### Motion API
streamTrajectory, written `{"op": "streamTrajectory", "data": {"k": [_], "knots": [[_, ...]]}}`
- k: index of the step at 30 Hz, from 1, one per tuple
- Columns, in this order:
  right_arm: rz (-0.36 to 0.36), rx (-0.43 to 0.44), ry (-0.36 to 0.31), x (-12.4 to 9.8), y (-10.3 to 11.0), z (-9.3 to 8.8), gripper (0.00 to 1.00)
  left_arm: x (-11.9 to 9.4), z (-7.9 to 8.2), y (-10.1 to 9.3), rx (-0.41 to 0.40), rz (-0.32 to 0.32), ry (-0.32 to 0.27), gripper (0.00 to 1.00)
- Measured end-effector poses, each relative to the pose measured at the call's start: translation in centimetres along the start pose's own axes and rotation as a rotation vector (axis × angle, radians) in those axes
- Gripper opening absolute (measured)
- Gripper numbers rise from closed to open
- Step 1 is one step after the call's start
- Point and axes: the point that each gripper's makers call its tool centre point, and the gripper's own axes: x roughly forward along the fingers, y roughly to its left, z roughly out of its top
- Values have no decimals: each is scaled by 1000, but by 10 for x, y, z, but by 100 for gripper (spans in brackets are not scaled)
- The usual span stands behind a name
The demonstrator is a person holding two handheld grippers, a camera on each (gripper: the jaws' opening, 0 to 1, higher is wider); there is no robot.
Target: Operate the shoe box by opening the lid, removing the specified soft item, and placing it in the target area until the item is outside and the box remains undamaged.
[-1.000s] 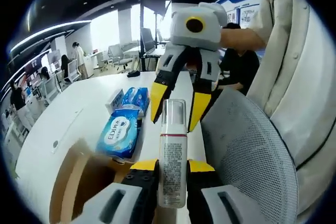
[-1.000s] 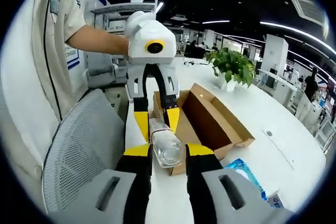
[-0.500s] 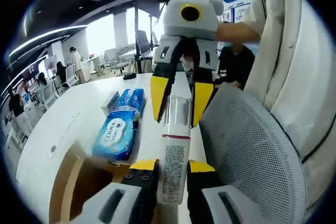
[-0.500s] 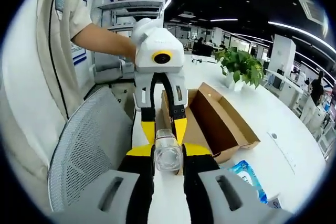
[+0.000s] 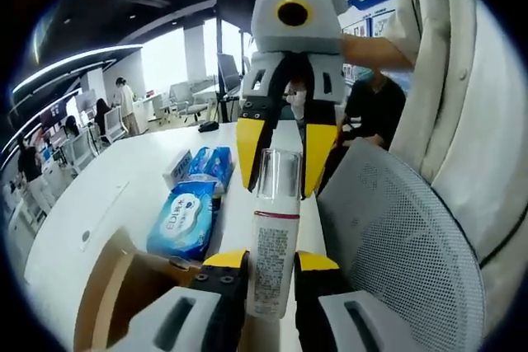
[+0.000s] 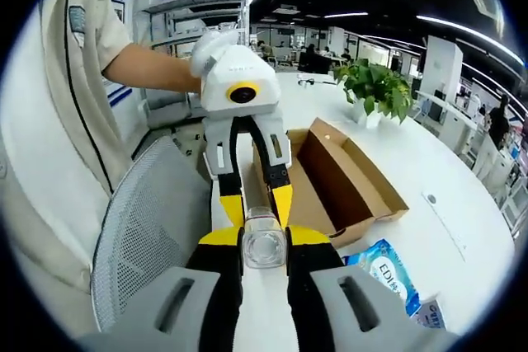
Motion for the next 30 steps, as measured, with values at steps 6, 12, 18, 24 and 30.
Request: {"op": "streamTrajectory", "data": {"k": [6, 12, 18, 24, 30], "knots": [[7, -23, 12, -2, -6, 4, 16, -4, 6, 11, -9, 44, -29, 28], [1, -42, 21, -7, -18, 8, 16, -13, 4, 19, -51, 94, -44, 34], [-26, -50, 35, -18, -42, 8, 16, -29, 5, 33, -152, 195, -100, 45], [-47, -61, 50, -30, -63, 8, 16, -47, -6, 43, -202, 286, -118, 55], [-70, -85, 82, -40, -86, 5, 16, -63, -17, 48, -257, 371, -105, 66]]}}
